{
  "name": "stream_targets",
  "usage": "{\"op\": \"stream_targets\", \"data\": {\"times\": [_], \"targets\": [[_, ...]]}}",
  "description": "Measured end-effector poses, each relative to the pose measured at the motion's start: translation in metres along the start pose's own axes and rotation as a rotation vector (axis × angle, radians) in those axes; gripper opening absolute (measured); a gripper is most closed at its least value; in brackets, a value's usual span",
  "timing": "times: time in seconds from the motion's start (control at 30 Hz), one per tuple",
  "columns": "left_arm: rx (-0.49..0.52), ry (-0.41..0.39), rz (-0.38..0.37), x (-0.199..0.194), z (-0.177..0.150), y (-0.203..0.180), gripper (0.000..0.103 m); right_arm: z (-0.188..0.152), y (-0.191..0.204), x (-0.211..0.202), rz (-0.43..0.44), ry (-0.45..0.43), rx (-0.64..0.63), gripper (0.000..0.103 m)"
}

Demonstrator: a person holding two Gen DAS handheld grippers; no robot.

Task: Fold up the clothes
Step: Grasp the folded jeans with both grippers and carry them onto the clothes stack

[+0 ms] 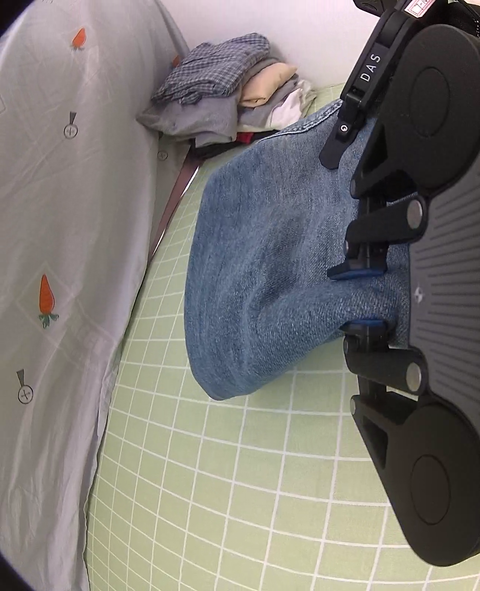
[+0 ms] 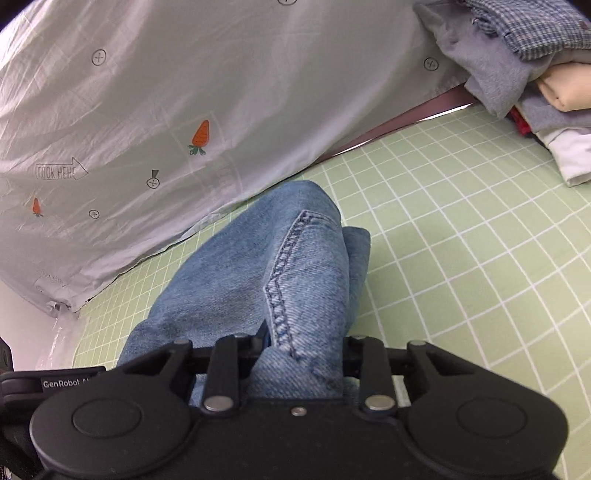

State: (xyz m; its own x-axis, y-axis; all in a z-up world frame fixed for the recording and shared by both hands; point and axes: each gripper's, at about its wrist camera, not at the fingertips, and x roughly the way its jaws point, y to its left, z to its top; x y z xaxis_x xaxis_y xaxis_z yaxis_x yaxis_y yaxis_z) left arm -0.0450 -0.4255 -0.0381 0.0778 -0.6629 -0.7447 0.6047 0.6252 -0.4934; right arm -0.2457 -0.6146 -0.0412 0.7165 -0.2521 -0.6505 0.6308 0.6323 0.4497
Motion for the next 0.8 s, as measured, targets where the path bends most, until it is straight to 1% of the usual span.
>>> {"op": "stream_targets", "data": {"times": [0.1,0.17,0.27,0.37,0.5,0.57,0.67,0.73,0.8], "targets": [[0.037,0.012,-0.048,-0.016,-0.013,-0.006,0.020,-0.017,-0.002,-0.033,-0.028,-0.037,0.041,0.028],[0.080,0.037,-0.077,-0.022,-0.020,-0.018,0.020,-0.029,-0.006,-0.054,-0.051,-0.061,0.061,0.028],[0.148,0.077,-0.128,-0.024,-0.028,-0.042,0.020,-0.047,-0.018,-0.085,-0.107,-0.102,0.100,0.028],[0.216,0.090,-0.182,-0.016,-0.034,-0.076,0.020,-0.064,-0.040,-0.114,-0.155,-0.151,0.142,0.028],[0.224,0.044,-0.210,0.006,-0.048,-0.138,0.020,-0.061,-0.089,-0.143,-0.172,-0.214,0.190,0.028],[0.225,0.019,-0.223,0.017,-0.055,-0.169,0.019,-0.048,-0.116,-0.153,-0.164,-0.237,0.162,0.028],[0.211,-0.066,-0.250,0.034,-0.061,-0.223,0.019,-0.008,-0.156,-0.172,-0.135,-0.276,0.045,0.028],[0.199,-0.111,-0.279,0.046,-0.056,-0.256,0.019,0.027,-0.186,-0.186,-0.103,-0.308,-0.011,0.027],[0.216,-0.148,-0.291,0.055,-0.040,-0.298,0.019,0.064,-0.213,-0.199,-0.085,-0.340,-0.059,0.027]]}}
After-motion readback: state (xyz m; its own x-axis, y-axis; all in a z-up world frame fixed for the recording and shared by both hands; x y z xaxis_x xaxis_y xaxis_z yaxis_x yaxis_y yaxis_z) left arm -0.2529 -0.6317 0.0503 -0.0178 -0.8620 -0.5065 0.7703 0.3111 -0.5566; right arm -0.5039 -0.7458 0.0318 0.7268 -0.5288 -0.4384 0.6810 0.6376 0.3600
